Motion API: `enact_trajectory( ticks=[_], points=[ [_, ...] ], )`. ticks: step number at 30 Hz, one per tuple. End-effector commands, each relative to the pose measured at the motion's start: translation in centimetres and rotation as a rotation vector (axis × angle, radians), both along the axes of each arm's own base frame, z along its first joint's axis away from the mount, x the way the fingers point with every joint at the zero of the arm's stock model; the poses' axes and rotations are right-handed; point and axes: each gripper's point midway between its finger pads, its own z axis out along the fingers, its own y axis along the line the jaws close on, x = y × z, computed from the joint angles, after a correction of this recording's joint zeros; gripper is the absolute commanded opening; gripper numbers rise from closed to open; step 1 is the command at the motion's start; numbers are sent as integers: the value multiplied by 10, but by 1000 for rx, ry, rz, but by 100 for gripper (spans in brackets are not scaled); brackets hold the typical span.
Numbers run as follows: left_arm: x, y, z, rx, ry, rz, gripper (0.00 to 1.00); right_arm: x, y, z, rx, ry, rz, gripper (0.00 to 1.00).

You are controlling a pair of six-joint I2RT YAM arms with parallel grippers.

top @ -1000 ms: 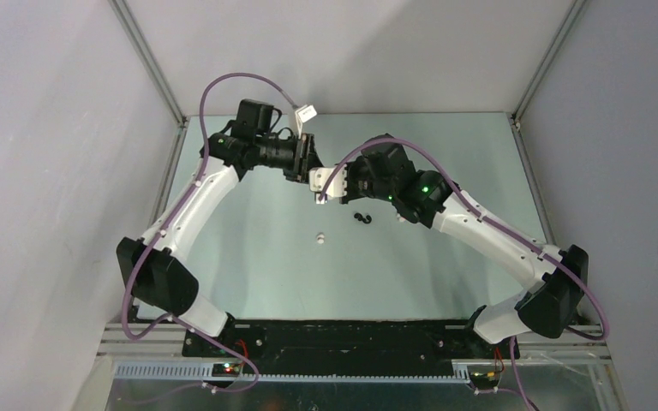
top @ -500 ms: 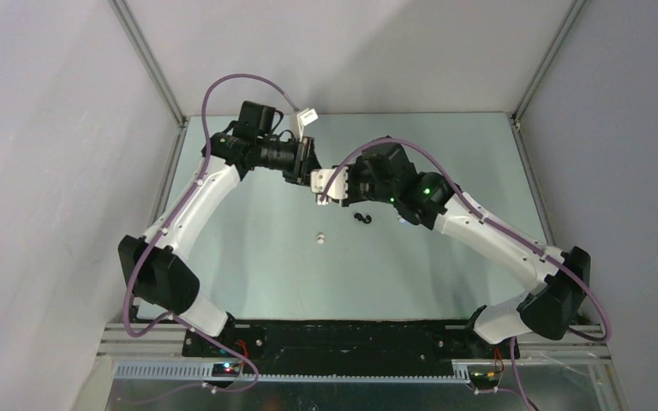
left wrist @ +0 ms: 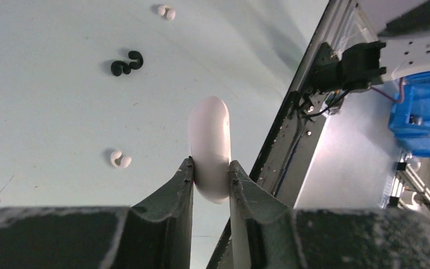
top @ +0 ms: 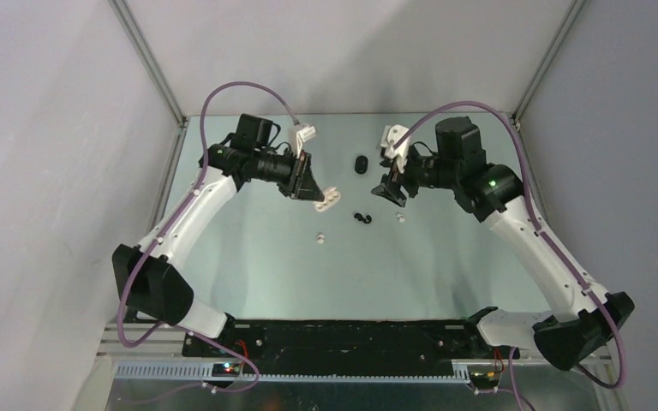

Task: Insert the wireless bluetooth earbuds into the charging case
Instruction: Pick up the earbud from the center of the board.

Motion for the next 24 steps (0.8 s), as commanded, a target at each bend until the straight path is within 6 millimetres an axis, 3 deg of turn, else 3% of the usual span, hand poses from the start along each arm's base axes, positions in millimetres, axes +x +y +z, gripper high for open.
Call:
enact_trajectory(
  ticks=[1, 6, 9, 12, 19, 24],
  points=[
    [-1, 13, 2, 27, -113, -22, 0, 8, -15, -54, 85, 405, -138, 64],
    [-5, 23, -3, 37, -117, -22, 0, 35, -59, -120, 73, 660, -422, 48],
    [-7, 26, -4, 43, -125, -25, 0, 33, -71, -160, -38, 735, -432, 38],
    [-8, 28, -6, 52, -127, -20, 0, 45, -84, -194, -142, 759, -473, 38],
    [-12, 33, -9, 70, -126, -4, 0, 65, -106, -232, -61, 1035, -732, 39],
    [-13, 35, -11, 80, -130, -2, 0, 68, -108, -251, -64, 1101, -762, 36]
  ],
)
